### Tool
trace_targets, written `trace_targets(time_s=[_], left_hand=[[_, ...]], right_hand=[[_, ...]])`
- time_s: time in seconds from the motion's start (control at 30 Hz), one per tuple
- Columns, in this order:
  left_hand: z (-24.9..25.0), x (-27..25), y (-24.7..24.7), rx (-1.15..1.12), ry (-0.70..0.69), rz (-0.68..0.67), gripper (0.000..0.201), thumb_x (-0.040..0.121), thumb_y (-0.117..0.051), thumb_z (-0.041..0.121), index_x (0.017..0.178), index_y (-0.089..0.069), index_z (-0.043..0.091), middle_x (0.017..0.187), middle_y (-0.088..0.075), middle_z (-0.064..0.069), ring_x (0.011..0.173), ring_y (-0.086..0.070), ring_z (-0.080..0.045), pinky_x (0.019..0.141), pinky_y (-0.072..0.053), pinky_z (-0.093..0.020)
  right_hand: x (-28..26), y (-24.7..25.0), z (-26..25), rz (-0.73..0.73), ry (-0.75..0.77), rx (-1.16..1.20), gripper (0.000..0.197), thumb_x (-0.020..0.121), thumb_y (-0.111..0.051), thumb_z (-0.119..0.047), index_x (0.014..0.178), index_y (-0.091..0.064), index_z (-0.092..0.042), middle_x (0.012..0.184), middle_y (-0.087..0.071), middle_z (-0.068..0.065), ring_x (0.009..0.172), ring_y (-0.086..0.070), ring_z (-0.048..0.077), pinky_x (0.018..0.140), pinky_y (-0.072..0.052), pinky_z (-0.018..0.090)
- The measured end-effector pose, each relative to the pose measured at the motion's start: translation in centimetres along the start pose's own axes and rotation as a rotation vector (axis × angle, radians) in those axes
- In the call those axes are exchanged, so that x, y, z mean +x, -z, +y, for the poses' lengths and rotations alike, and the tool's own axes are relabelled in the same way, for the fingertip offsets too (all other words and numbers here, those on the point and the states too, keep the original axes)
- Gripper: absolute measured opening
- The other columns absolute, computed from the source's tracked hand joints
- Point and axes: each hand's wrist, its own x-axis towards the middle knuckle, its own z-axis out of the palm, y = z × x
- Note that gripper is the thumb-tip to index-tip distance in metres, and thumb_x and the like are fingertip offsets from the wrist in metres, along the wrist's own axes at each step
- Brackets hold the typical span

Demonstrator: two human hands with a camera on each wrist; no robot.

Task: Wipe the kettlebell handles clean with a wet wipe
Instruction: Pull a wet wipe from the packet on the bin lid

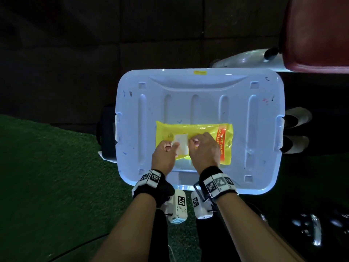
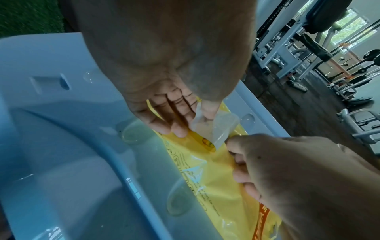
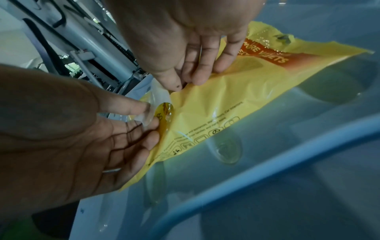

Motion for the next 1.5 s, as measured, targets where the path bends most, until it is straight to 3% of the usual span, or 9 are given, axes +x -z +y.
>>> trace_targets(time_s=[0.27,0.57,0.77,0.97,1.07,1.2,1.27,1.37,1.5], left_hand=[[-0.3,0.1,0.3,-0.002,0.009,-0.026,0.013,0.098,-0.062,0.043,0.094,-0.057,0.031,0.111,-0.07,-0.007,0.087,-0.073,-0.019,0.1,-0.054,-0.051],[-1.2,0.9,0.4,-0.017,0.03,-0.049,0.022,0.1,-0.062,0.039,0.108,-0.061,0.02,0.116,-0.069,-0.006,0.09,-0.073,-0.016,0.099,-0.055,-0.045],[-1.5,1.2,0.4,-0.037,0.02,-0.04,0.023,0.099,-0.064,0.035,0.109,-0.063,0.014,0.112,-0.071,-0.01,0.09,-0.073,-0.017,0.078,-0.055,-0.026],[-1.2,1.0,0.5,-0.066,0.007,-0.041,0.017,0.101,-0.063,0.034,0.104,-0.061,0.017,0.104,-0.068,-0.006,0.081,-0.07,-0.014,0.076,-0.053,-0.024],[-1.0,0.9,0.4,-0.074,0.01,-0.027,0.014,0.1,-0.064,0.036,0.1,-0.061,0.022,0.108,-0.071,-0.008,0.084,-0.07,-0.017,0.087,-0.057,-0.033],[-0.5,0.0,-0.1,-0.063,0.0,0.016,0.016,0.095,-0.066,0.043,0.093,-0.059,0.029,0.102,-0.071,-0.001,0.088,-0.072,-0.02,0.098,-0.055,-0.048],[-0.1,-0.5,-0.6,-0.013,-0.03,0.073,0.019,0.095,-0.067,0.043,0.095,-0.059,0.026,0.106,-0.07,-0.002,0.097,-0.07,-0.021,0.094,-0.055,-0.035],[0.3,-1.6,-1.2,0.051,-0.192,0.156,0.012,0.099,-0.065,0.029,0.107,-0.062,0.021,0.107,-0.067,0.003,0.089,-0.062,0.001,0.071,-0.043,-0.007],[0.5,-2.2,-2.6,0.189,-0.545,0.096,0.024,0.099,-0.065,0.025,0.123,-0.068,0.028,0.117,-0.062,0.005,0.098,-0.061,-0.001,0.084,-0.047,-0.015]], right_hand=[[-1.2,0.5,0.3,0.121,0.09,-0.203,0.011,0.085,-0.083,-0.025,0.079,-0.076,-0.019,0.079,-0.065,0.002,0.057,-0.063,0.028,0.054,-0.053,0.033],[-1.1,-1.2,0.4,0.162,0.012,-0.086,0.007,0.092,-0.073,-0.018,0.089,-0.076,-0.012,0.099,-0.063,0.008,0.068,-0.065,0.03,0.06,-0.049,0.032],[-1.0,2.3,1.4,0.005,-0.079,0.317,0.008,0.097,-0.069,-0.016,0.09,-0.071,-0.02,0.097,-0.06,0.0,0.076,-0.059,-0.001,0.077,-0.052,0.033],[-3.3,8.5,0.8,-0.121,-0.193,0.86,0.011,0.108,-0.047,-0.015,0.102,-0.056,-0.016,0.118,-0.071,0.008,0.091,-0.074,0.026,0.074,-0.06,0.039],[-4.5,11.1,0.5,0.052,-0.249,1.059,0.014,0.111,-0.04,-0.014,0.099,-0.047,-0.018,0.093,-0.07,0.025,0.083,-0.075,0.031,0.077,-0.063,0.035],[-4.6,9.5,2.3,0.248,-0.176,0.61,0.014,0.108,-0.048,-0.012,0.101,-0.048,-0.025,0.09,-0.064,0.004,0.076,-0.074,0.025,0.074,-0.056,0.019],[-3.9,7.1,3.9,0.222,-0.137,0.358,0.017,0.103,-0.056,-0.01,0.113,-0.056,-0.024,0.094,-0.064,0.003,0.08,-0.07,0.026,0.074,-0.054,0.018],[-2.9,3.8,5.5,0.05,-0.009,0.085,0.047,0.095,-0.067,-0.005,0.139,-0.062,-0.02,0.112,-0.057,0.008,0.095,-0.062,0.02,0.091,-0.054,0.031],[-1.9,3.1,6.1,0.047,-0.022,0.132,0.035,0.088,-0.076,-0.002,0.122,-0.075,-0.01,0.118,-0.057,0.012,0.1,-0.062,0.018,0.091,-0.051,0.018]])
